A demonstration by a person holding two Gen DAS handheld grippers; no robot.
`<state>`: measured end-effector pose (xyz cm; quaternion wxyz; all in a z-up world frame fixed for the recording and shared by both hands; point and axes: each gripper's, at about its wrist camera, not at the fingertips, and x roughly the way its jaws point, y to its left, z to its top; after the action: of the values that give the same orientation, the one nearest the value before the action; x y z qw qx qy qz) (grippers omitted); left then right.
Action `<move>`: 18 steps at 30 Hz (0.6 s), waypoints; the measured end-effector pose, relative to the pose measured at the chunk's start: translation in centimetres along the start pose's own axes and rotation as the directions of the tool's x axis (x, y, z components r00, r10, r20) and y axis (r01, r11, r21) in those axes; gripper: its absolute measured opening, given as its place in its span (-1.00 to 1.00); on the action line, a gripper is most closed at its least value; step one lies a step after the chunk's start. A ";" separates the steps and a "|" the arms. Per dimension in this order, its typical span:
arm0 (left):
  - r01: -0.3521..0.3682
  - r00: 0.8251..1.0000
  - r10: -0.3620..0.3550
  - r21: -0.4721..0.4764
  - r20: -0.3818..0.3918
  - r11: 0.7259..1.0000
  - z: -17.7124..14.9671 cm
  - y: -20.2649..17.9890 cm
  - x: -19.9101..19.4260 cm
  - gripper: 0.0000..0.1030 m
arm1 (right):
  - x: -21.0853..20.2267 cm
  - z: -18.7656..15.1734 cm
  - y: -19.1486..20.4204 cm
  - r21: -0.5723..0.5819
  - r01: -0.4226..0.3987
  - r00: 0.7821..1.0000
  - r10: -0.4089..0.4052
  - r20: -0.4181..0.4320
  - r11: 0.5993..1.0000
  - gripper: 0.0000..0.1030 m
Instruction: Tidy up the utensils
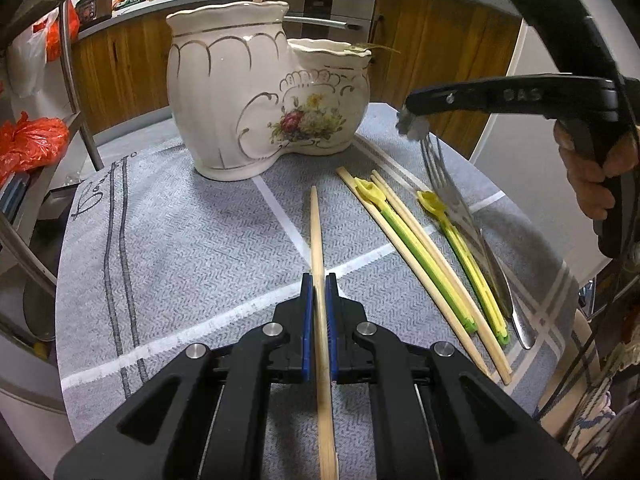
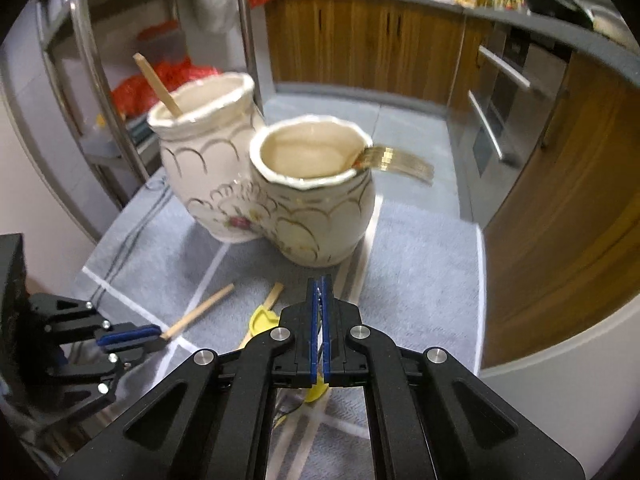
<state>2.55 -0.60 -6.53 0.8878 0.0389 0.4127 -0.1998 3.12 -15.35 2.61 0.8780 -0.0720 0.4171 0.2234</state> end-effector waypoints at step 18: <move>-0.008 1.000 0.009 0.031 -0.008 0.999 -0.2 -1.4 0.6 -0.89 | -0.4 -2.1 -2.4 0.100 -0.104 0.979 0.085 0.187 0.990 -0.95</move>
<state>2.23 -2.04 -6.94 0.8863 0.0552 0.4129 -0.2023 2.46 -18.29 1.44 0.9035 0.0165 0.3496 0.2475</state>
